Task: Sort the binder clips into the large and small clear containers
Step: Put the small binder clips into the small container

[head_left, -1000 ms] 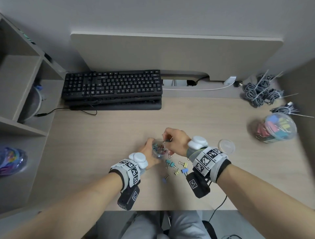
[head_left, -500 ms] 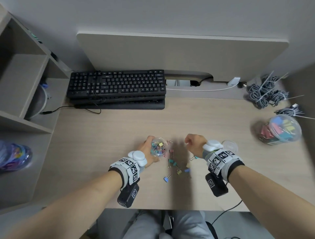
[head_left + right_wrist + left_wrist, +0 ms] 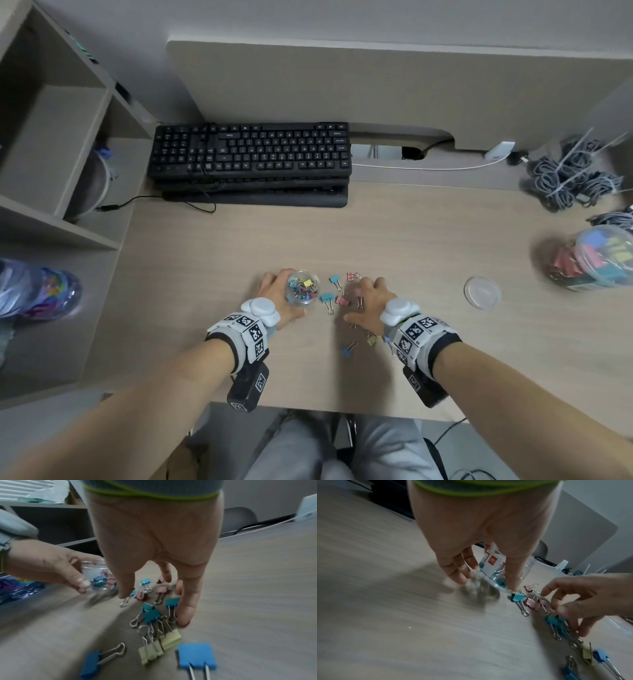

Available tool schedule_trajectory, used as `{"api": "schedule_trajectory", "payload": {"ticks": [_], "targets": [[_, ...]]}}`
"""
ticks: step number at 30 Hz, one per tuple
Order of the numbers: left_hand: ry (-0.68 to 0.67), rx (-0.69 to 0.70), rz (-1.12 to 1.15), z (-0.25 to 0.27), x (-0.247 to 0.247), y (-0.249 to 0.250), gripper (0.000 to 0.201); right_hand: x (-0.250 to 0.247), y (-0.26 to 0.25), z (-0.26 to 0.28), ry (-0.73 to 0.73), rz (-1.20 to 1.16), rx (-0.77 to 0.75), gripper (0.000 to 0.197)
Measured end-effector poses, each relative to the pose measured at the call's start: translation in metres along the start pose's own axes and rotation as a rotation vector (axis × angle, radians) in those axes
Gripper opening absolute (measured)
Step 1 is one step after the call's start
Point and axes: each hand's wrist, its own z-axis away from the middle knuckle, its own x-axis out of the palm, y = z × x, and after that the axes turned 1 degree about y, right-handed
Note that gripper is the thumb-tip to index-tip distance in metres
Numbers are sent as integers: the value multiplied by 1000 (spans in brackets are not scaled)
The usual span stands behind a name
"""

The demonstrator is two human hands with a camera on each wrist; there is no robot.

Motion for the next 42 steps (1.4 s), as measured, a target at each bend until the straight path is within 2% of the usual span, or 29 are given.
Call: {"api": "schedule_trajectory", "payload": {"ticks": [3,8,12,14,17,20,22,25,26,27,29,31,32,35,37,42], "targets": [[-7,1,21,3,-2,-1,83,-4,-19,-9,37,52,29,85],[-12,-6,54,10,-6,-9,83,-17,-36,-22,160,115,87,93],[-13,1,75,13,-8,-15,84,-15,-49,-32,146,167,-10,107],[-4,-6,92,14,-10,-18,85,-6,-59,-32,94,269,-68,101],[9,-4,115,15,-10,-22,84,6,-67,-32,71,392,-97,78],[12,-4,123,16,-11,-24,82,7,-66,-36,32,318,-133,53],[2,-10,130,15,-11,-25,83,4,-64,-38,-21,316,-130,51],[-15,-10,131,14,-11,-25,82,-5,-63,-38,-96,325,-106,64],[-20,-11,132,14,-10,-25,82,-10,-64,-39,-116,322,-71,62],[-26,-12,129,14,-10,-25,82,-13,-62,-40,-118,308,-54,52],[-40,-9,124,14,-8,-25,83,-21,-58,-41,-93,224,-21,13],[-49,-3,120,13,-7,-24,83,-26,-50,-43,-29,79,-11,30],[-51,1,116,13,-7,-23,83,-29,-46,-43,-7,12,13,33],[-60,20,112,9,-4,-16,83,-48,-41,-28,92,-274,27,22],[-71,39,109,7,-3,-9,84,-61,-45,-15,147,-387,-21,16],[-82,83,94,3,2,11,84,-75,-63,8,180,-492,-133,10]]}}
